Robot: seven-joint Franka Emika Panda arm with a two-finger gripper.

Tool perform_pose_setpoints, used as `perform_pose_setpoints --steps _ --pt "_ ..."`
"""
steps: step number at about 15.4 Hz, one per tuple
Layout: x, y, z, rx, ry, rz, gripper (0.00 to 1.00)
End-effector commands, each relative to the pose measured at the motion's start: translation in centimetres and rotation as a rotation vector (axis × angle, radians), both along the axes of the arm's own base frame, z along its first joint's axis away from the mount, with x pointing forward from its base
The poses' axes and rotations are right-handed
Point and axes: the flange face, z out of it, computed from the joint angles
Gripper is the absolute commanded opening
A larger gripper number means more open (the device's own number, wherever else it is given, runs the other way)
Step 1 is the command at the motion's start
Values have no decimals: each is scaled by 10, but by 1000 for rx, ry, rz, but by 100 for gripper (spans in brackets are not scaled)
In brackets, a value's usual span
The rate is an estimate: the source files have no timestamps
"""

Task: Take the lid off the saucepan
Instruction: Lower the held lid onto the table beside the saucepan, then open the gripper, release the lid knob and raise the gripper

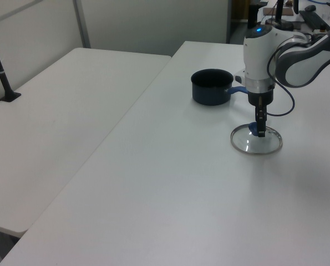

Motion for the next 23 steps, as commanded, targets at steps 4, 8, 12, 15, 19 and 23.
perform_pose_setpoints --steps 4,8,12,15,19,23 --pt "11 2 16 -10 -32 9 100" --pt "29 -9 64 -14 -25 -37 100" --pt "47 -24 113 31 -49 -107 100" --pt "56 -40 150 55 -59 -156 100" --pt "58 -71 193 58 -70 -190 100" --pt "55 -73 202 59 -84 -199 100"
